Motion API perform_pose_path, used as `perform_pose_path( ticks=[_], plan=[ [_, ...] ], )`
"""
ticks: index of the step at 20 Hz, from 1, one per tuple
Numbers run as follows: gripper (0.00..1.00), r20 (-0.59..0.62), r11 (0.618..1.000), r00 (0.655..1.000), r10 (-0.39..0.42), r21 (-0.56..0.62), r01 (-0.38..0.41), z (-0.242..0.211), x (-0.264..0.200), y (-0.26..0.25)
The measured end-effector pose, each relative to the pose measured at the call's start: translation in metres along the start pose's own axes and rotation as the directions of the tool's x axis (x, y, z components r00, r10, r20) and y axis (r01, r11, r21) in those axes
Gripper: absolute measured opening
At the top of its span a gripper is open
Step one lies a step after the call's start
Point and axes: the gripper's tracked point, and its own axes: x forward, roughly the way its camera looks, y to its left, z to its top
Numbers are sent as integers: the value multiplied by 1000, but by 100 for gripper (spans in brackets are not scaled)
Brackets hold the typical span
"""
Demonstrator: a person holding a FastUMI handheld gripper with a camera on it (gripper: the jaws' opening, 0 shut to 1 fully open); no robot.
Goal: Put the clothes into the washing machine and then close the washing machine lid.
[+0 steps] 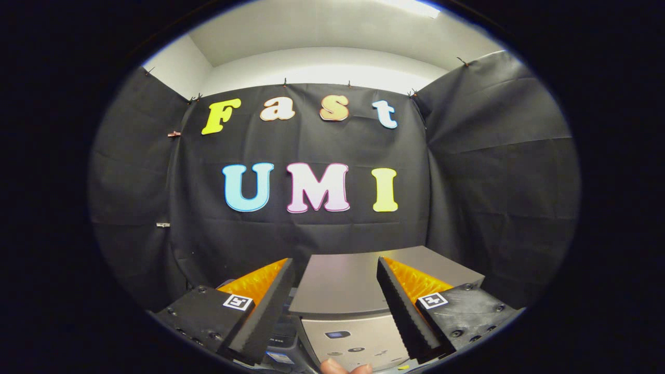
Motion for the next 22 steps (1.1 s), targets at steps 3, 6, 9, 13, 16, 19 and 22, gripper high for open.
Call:
perform_pose_path(
  ticks=[3,6,9,13,16,19,22],
  plan=[
    [99,-10,1000,1000,-20,2,20,-12,-14,-15],
    [99,-31,1000,999,-13,-15,13,-27,-19,-19],
    [99,-50,999,998,-33,-30,31,-38,-18,-26],
    [99,-51,1000,998,-29,-14,28,-40,-20,-28],
    [99,-44,999,998,-36,-19,35,-40,-22,-31],
    [99,-37,998,998,-51,-24,50,-39,-22,-34],
    [99,-35,998,997,-63,-35,61,-39,-21,-37]
  ],
)
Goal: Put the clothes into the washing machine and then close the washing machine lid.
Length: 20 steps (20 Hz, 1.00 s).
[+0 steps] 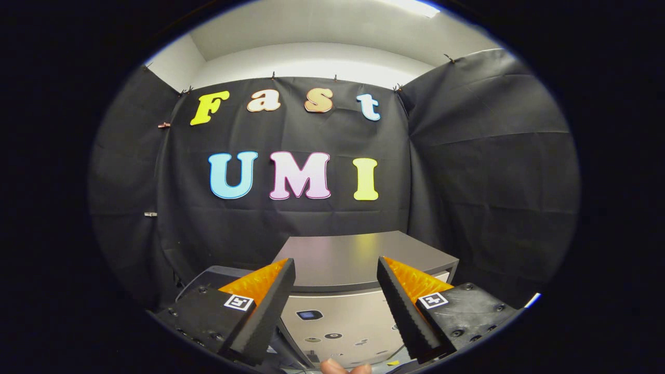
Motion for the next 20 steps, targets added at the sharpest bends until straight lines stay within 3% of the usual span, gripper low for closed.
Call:
perform_pose_path(
  ticks=[20],
  plan=[
    [99,-32,1000,999,-14,-9,13,-20,10,4]
  ],
)
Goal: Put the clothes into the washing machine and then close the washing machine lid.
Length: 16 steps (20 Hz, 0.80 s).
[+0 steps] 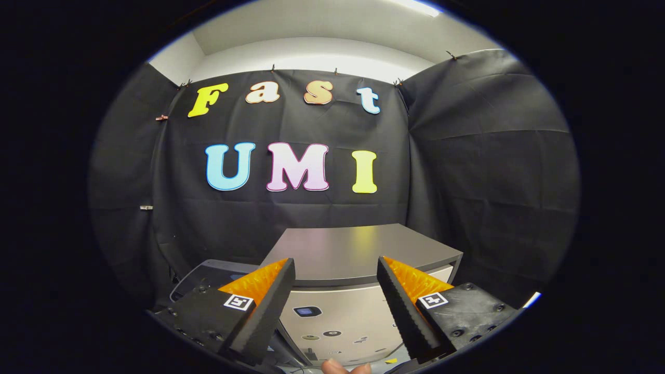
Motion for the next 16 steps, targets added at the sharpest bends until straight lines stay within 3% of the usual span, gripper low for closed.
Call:
perform_pose_path(
  ticks=[16],
  plan=[
    [99,5,1000,1000,5,-12,-5,1,-2,3]
  ],
)
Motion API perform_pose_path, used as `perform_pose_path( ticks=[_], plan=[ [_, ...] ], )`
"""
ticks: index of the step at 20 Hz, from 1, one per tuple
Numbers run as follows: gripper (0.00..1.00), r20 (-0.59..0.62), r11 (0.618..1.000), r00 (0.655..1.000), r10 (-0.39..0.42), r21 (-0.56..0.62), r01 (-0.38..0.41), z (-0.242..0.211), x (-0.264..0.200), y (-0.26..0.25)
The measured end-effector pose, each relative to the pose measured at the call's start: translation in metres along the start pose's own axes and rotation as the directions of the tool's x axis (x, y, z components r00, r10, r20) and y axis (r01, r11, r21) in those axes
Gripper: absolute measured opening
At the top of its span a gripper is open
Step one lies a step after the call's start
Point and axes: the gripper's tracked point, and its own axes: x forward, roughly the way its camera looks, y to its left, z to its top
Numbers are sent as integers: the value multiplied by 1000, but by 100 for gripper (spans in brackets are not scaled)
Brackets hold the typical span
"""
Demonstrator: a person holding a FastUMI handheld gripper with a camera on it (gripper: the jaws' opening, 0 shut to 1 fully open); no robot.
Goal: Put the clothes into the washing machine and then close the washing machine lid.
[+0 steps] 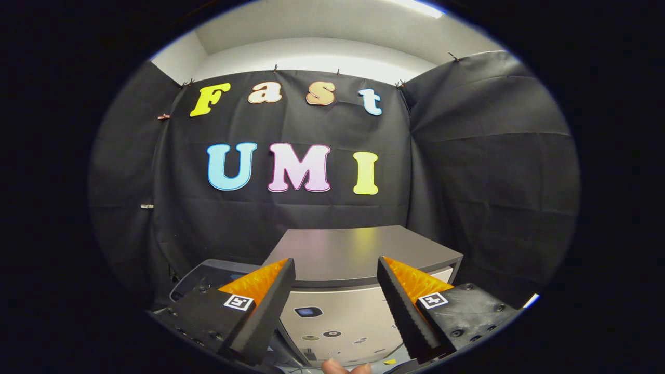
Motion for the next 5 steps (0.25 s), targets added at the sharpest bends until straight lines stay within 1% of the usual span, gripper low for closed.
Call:
perform_pose_path(
  ticks=[5],
  plan=[
    [99,2,1000,1000,1,1,-1,1,0,1]
  ],
)
